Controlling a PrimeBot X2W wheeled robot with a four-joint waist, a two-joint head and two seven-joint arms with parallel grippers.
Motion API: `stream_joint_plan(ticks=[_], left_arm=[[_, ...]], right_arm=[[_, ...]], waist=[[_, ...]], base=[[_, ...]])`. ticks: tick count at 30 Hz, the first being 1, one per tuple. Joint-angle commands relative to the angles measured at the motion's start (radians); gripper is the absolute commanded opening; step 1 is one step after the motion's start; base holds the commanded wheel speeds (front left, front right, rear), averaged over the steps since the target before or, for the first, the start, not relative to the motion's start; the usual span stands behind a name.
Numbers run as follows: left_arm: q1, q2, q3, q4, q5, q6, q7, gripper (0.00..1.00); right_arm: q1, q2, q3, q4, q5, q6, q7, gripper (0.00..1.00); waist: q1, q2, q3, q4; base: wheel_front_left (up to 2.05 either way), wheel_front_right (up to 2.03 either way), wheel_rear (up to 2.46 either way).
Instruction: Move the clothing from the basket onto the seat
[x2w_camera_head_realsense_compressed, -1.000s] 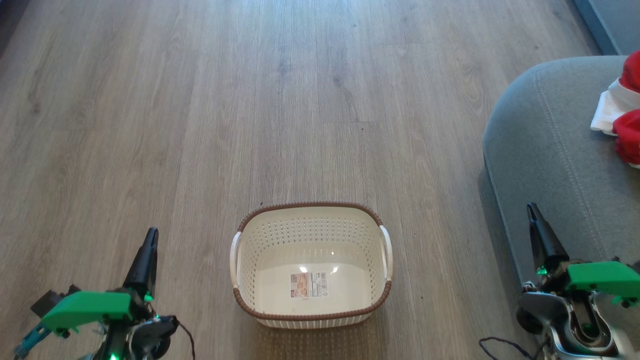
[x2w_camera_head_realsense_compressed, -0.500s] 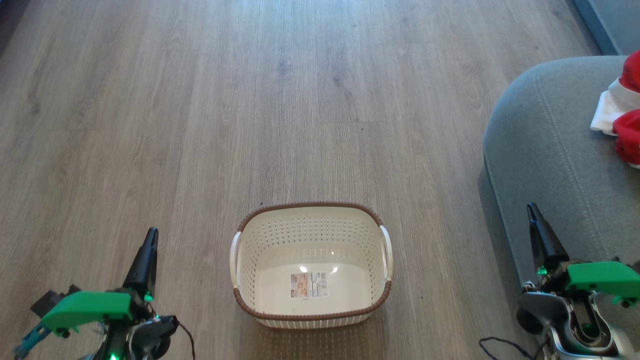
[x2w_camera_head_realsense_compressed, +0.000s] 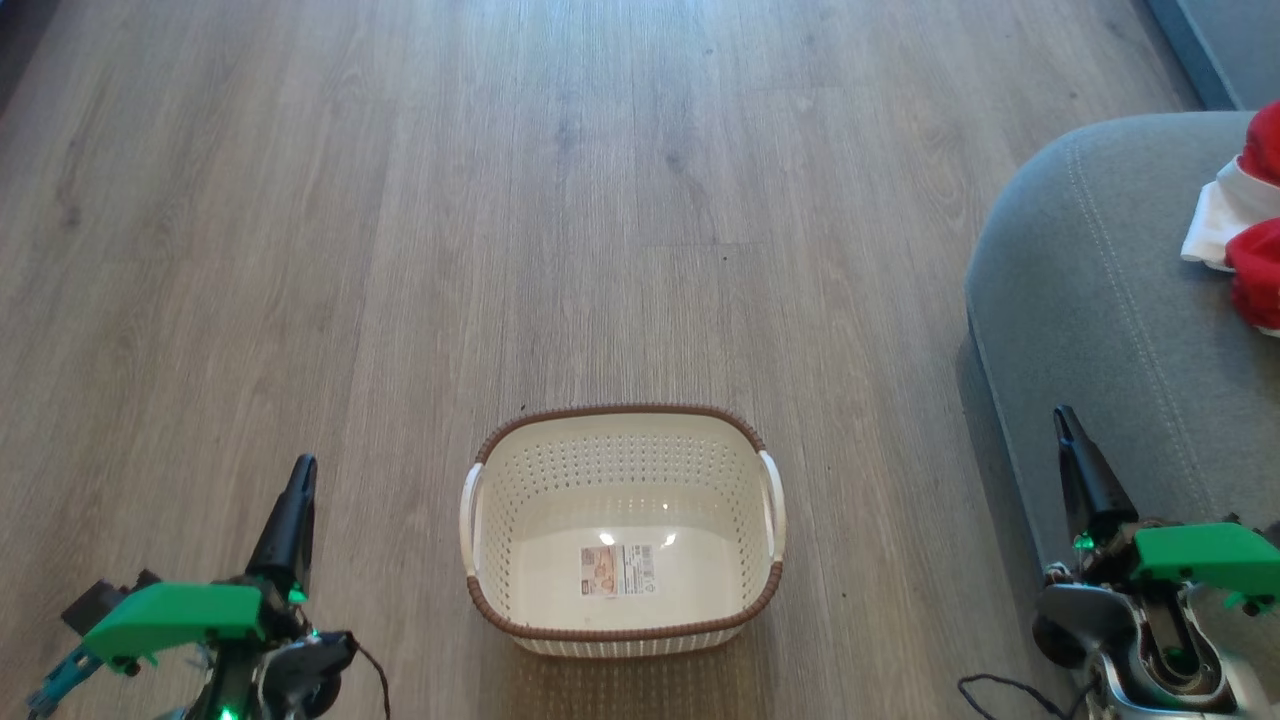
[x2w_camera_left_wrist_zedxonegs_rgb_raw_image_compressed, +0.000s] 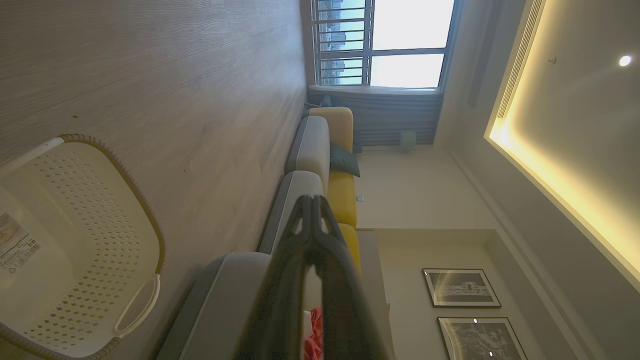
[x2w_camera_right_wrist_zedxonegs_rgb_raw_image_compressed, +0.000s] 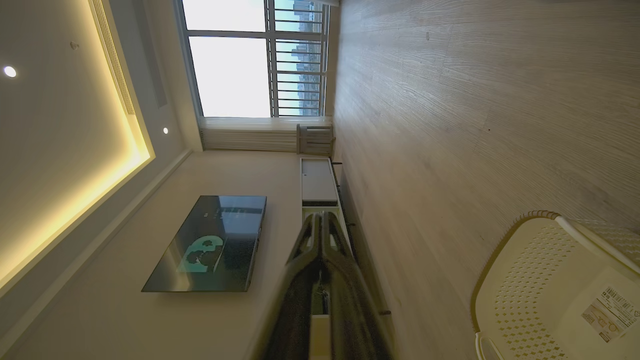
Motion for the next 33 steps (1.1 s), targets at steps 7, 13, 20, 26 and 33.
stream_joint_plan(ticks=[7, 13, 20, 26, 33], left_arm=[[-0.049, 0.008, 0.034, -0.034, -0.007, -0.002, 0.007, 0.0], [-0.049, 0.008, 0.034, -0.034, -0.007, -0.002, 0.007, 0.0], [-0.049, 0.008, 0.034, -0.034, -0.007, -0.002, 0.007, 0.0], [-0.049, 0.008, 0.034, -0.034, -0.007, -0.002, 0.007, 0.0], [-0.049, 0.008, 0.034, -0.034, -0.007, -0.002, 0.007, 0.0]], right_arm=[[-0.018, -0.003, 0.018, -0.04, 0.006, 0.0, 0.006, 0.0], [-0.018, -0.003, 0.018, -0.04, 0.006, 0.0, 0.006, 0.0], [-0.018, -0.003, 0.018, -0.04, 0.006, 0.0, 0.006, 0.0], [-0.018, -0.003, 0.018, -0.04, 0.006, 0.0, 0.006, 0.0], [-0.018, -0.003, 0.018, -0.04, 0.006, 0.0, 0.006, 0.0]], waist=[[0.0, 0.0, 0.0, 0.0], [0.0, 0.0, 0.0, 0.0], [0.0, 0.0, 0.0, 0.0], [0.0, 0.0, 0.0, 0.0], [0.0, 0.0, 0.0, 0.0]], base=[[0.0, 0.0, 0.0], [0.0, 0.0, 0.0], [0.0, 0.0, 0.0], [0.0, 0.0, 0.0], [0.0, 0.0, 0.0]])
